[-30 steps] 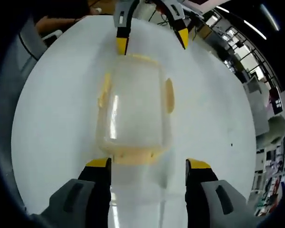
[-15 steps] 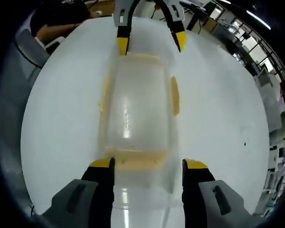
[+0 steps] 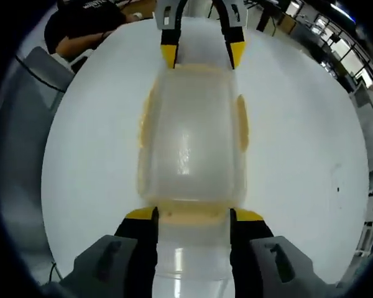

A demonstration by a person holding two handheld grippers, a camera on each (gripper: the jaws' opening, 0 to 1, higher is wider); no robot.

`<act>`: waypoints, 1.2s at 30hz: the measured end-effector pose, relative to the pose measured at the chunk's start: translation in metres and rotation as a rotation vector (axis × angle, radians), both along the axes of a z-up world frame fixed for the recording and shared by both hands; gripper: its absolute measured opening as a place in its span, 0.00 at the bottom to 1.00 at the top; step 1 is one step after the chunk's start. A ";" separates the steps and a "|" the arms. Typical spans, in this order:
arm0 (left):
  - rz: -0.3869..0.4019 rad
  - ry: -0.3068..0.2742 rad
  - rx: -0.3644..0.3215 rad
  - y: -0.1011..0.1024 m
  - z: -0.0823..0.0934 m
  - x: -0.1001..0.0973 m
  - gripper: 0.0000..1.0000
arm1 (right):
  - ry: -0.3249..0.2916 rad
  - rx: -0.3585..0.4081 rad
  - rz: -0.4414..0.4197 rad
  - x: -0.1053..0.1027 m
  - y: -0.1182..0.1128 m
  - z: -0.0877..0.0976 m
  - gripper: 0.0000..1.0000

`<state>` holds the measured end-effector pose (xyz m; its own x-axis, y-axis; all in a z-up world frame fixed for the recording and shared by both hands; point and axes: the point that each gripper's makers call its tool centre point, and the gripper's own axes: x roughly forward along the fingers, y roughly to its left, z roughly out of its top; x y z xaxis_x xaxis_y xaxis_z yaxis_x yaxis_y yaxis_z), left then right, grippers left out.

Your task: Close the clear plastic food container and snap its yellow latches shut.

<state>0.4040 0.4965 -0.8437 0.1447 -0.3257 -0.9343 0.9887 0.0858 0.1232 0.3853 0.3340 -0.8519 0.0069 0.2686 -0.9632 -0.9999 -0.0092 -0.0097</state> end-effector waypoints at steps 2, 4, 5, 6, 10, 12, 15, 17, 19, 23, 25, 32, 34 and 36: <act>0.000 0.015 0.001 0.000 -0.001 -0.001 0.41 | -0.005 -0.001 0.013 0.000 0.000 0.001 0.39; 0.001 0.028 0.000 0.000 -0.002 -0.001 0.41 | -0.002 -0.009 0.012 -0.003 0.000 0.001 0.39; 0.004 0.032 0.001 0.000 -0.002 -0.001 0.41 | -0.002 -0.011 0.012 -0.003 0.000 0.001 0.39; 0.004 0.036 0.001 0.000 -0.002 -0.001 0.41 | -0.001 -0.014 0.013 -0.003 0.000 0.001 0.39; 0.007 0.065 0.004 0.000 -0.003 -0.003 0.39 | 0.001 -0.035 0.015 -0.004 0.001 0.001 0.39; 0.003 0.086 0.006 0.000 -0.004 -0.005 0.37 | 0.004 -0.043 0.016 -0.002 0.001 0.001 0.39; -0.006 0.087 0.014 -0.001 -0.004 -0.003 0.39 | 0.005 -0.057 0.017 -0.003 0.002 0.001 0.40; -0.008 0.096 0.019 0.000 -0.005 -0.003 0.40 | 0.006 -0.067 0.017 -0.003 0.002 0.001 0.40; -0.019 0.095 0.026 0.000 -0.005 -0.003 0.41 | 0.009 -0.077 0.018 -0.003 0.002 0.001 0.40; -0.034 0.097 0.051 -0.001 -0.006 -0.004 0.42 | 0.012 -0.091 0.022 -0.002 0.002 0.000 0.40; -0.039 0.098 0.060 -0.001 -0.006 -0.004 0.43 | 0.014 -0.089 0.022 -0.001 0.002 0.000 0.40; -0.051 0.099 0.098 -0.002 -0.007 -0.005 0.43 | 0.016 -0.076 0.022 0.004 0.002 -0.001 0.38; -0.053 0.099 0.100 -0.001 -0.006 -0.005 0.43 | 0.014 -0.078 0.017 0.004 0.002 -0.001 0.38; -0.050 0.100 0.098 -0.001 -0.006 -0.005 0.43 | 0.011 -0.090 0.018 0.004 0.003 -0.002 0.38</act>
<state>0.3991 0.4952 -0.8501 0.0352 -0.2364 -0.9710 0.9992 0.0283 0.0293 0.3890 0.3368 -0.8535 -0.0073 0.1811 -0.9834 -0.9996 -0.0270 0.0025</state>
